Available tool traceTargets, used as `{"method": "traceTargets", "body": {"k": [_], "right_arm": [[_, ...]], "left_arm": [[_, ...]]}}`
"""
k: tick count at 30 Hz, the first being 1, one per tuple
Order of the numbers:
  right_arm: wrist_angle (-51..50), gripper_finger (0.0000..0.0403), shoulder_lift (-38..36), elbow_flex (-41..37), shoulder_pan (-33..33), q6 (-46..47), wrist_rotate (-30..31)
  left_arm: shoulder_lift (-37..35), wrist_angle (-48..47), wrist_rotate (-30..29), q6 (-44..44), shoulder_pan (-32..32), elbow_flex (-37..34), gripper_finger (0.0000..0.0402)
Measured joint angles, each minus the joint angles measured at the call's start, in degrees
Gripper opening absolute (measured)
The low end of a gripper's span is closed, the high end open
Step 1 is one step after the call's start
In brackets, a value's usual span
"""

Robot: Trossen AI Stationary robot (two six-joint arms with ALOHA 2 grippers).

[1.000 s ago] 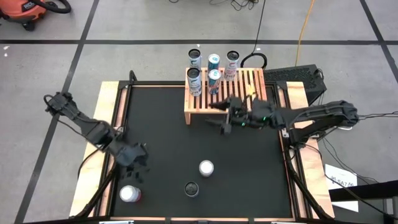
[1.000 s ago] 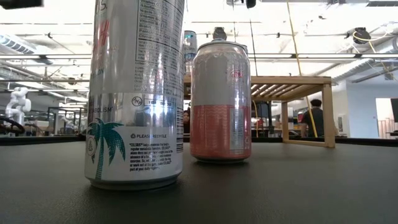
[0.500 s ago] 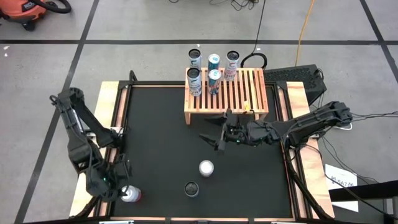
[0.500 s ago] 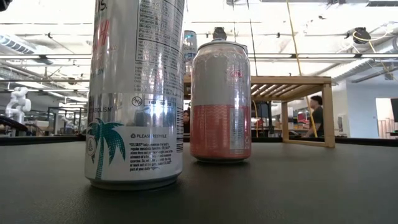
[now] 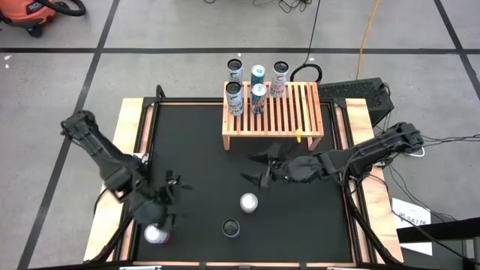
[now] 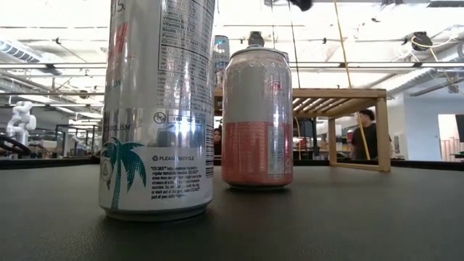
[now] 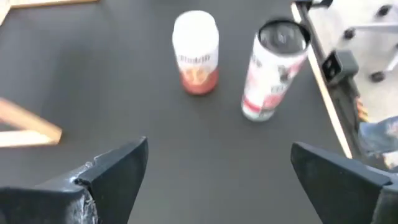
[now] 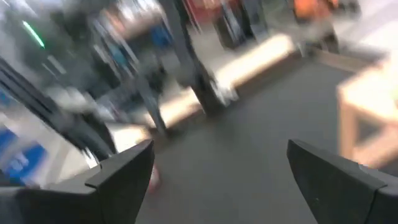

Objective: Place canned beverage on shelf
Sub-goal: Put the pink soda can on the shelf aligned with the other pink soda can

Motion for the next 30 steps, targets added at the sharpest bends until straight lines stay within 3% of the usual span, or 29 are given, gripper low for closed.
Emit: {"method": "traceTargets", "body": {"k": [5,10,16,22,30], "right_arm": [[-25.4,0.0353,3.6,10.3,3.3,9.0,-0.1],[-34.6,0.0353,8.9,21.8,6.8,7.8,-2.8],[-34.5,0.0353,16.1,27.1,8.5,4.5,-9.4],[-30.1,0.0353,21.8,27.3,8.3,4.7,-16.3],[-24.4,0.0353,28.7,27.3,8.4,-3.2,-21.2]], "left_arm": [[0.4,12.4,10.2,11.4,8.1,-2.8,0.0396],[2.0,27.0,17.9,20.6,12.9,-5.8,0.0396],[5.3,31.8,20.5,24.3,16.2,-6.5,0.0396],[7.3,30.1,21.2,25.0,16.7,-6.6,0.0396],[7.3,26.8,20.8,22.2,16.8,-6.6,0.0395]]}}
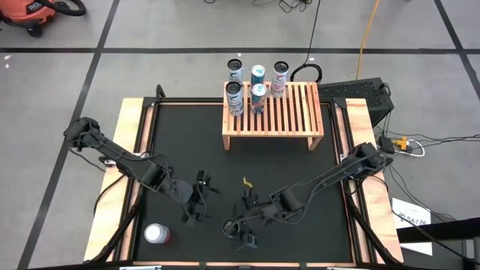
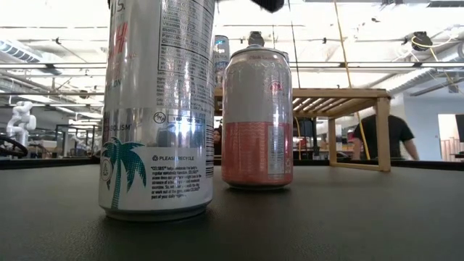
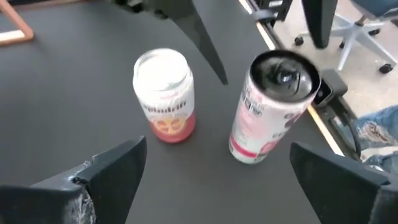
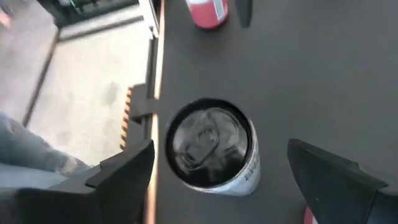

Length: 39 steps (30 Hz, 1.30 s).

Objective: Place canned beverage on shelf
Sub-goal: Put the pink soda can on the shelf aligned with the other pink soda can

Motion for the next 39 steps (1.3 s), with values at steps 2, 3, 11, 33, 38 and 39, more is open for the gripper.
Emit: {"method": "traceTargets", "body": {"k": [2,3,11,33,38,39], "right_arm": [[1.1,0.0353,0.9,0.0,0.0,-1.8,0.0],[1.9,0.0353,1.1,0.0,0.0,-2.7,0.0],[4.3,0.0353,4.3,0.0,0.0,-8.1,-0.6],[3.3,0.0235,5.3,1.4,-0.6,-11.5,-1.4],[-3.3,0.0235,5.4,8.6,-1.6,-16.7,-1.8],[-5.0,0.0237,5.3,10.4,-2.1,-17.9,-1.7]], "left_arm": [[0.0,-1.8,0.0,-0.3,0.0,0.0,0.0395],[0.0,-2.5,-0.1,-0.3,0.0,0.0,0.0395],[0.0,-5.8,-0.2,-1.8,0.0,0.0,0.0395],[-0.2,-13.0,-0.4,-6.8,0.0,0.0,0.0395],[-0.2,-8.5,1.9,-7.5,0.0,0.0,0.0395],[-0.2,-6.5,3.0,-7.3,0.0,0.0,0.0395]]}}
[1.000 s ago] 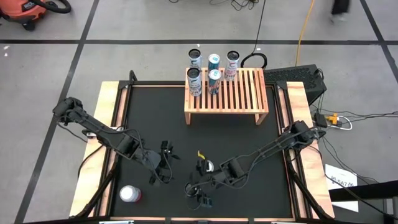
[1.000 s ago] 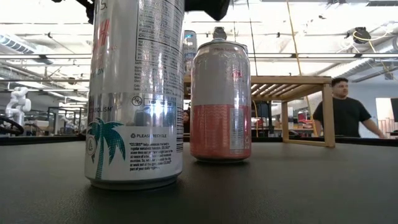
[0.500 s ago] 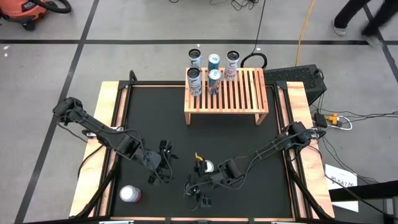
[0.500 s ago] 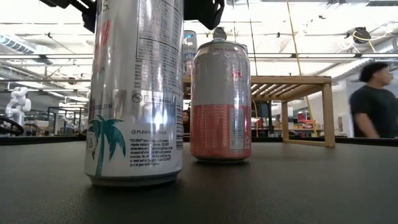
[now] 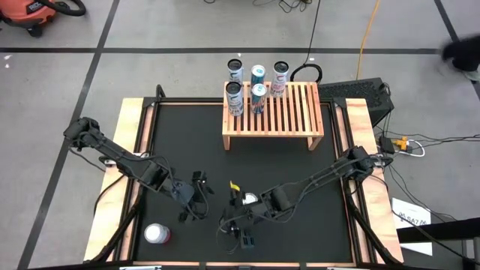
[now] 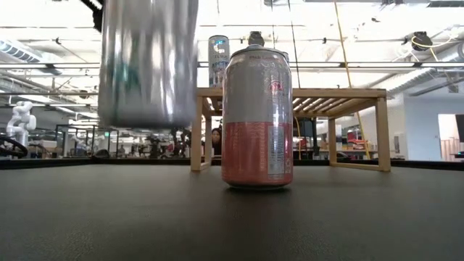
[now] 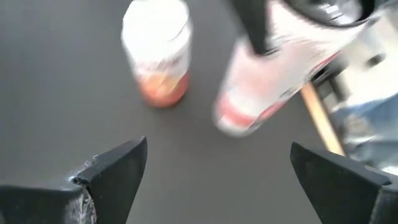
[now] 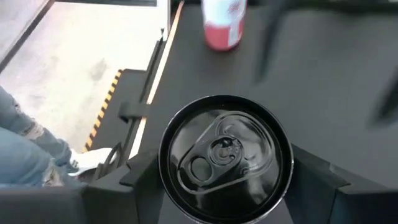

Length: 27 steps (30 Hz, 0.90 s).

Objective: Place canned beverage on shelf
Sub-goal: Put the pink soda can on the shelf aligned with the other pink soda can

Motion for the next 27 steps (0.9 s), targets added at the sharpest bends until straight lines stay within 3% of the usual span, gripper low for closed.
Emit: {"method": "traceTargets", "body": {"k": [9,19,23,27], "right_arm": [[-12.9,0.0239,0.0,16.8,-2.8,-8.2,-0.8],[-12.7,0.0241,0.0,23.7,-4.1,-11.9,-5.9],[-12.5,0.0241,0.0,25.1,-4.0,-12.5,-7.6],[-12.5,0.0241,-0.1,26.0,-4.0,-12.5,-8.8]], "left_arm": [[-0.1,15.1,7.6,-0.4,0.0,0.1,0.0395],[0.0,23.8,8.2,-0.4,0.0,0.1,0.0393],[0.0,23.9,9.8,-0.4,0.0,0.1,0.036],[0.0,24.1,10.6,0.1,0.0,0.1,0.0301]]}}
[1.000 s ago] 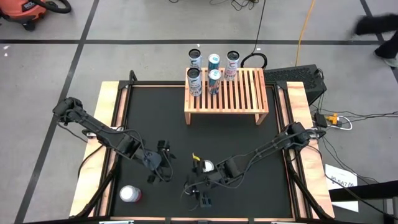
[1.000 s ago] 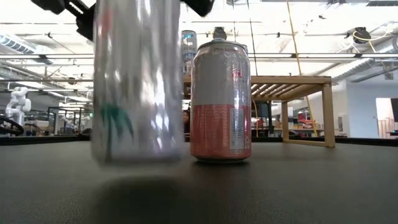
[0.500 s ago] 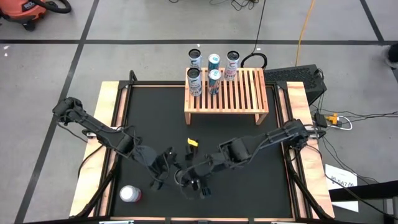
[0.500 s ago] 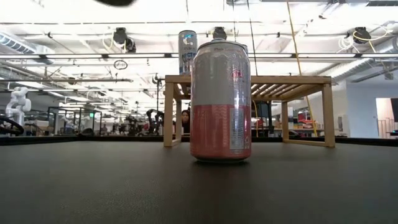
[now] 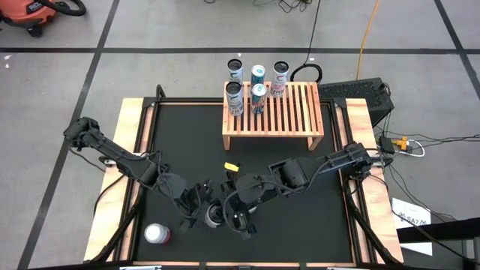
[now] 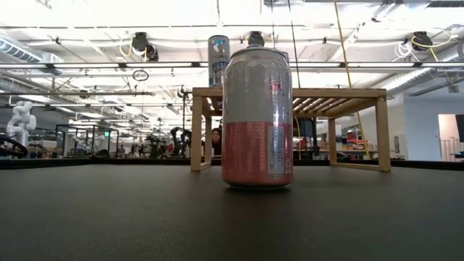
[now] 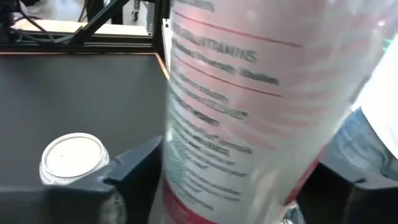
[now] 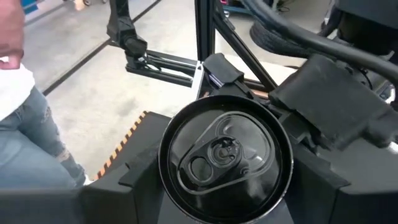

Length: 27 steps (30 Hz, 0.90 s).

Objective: Place canned beverage on shelf
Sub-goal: Put the pink soda can on the shelf aligned with the other pink soda can

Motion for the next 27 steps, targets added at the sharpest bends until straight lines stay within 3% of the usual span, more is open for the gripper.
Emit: {"method": "traceTargets", "body": {"k": [5,8,11,16,21,27], "right_arm": [[-0.3,0.0244,0.0,0.4,0.0,1.5,0.1],[-0.1,0.0264,0.0,0.4,-0.3,3.9,1.1],[-2.2,0.0302,-0.6,0.5,-0.9,9.3,3.4],[-8.9,0.0356,-3.5,0.6,-1.2,17.6,15.1],[-11.4,0.0362,-7.1,0.5,-0.2,21.5,26.3],[-9.8,0.0355,-7.3,0.7,1.2,21.8,35.5]], "left_arm": [[0.0,0.1,-0.1,2.5,0.0,0.0,0.0231],[0.0,0.2,-1.8,4.0,0.0,0.0,0.0228],[-0.1,-0.5,-8.6,5.7,0.0,0.0,0.0228],[-0.8,-0.6,-21.4,6.4,0.2,-0.1,0.0235],[-2.6,1.0,-33.4,8.8,0.3,-0.1,0.024],[-3.8,4.4,-35.2,9.8,2.0,-0.1,0.0242]]}}
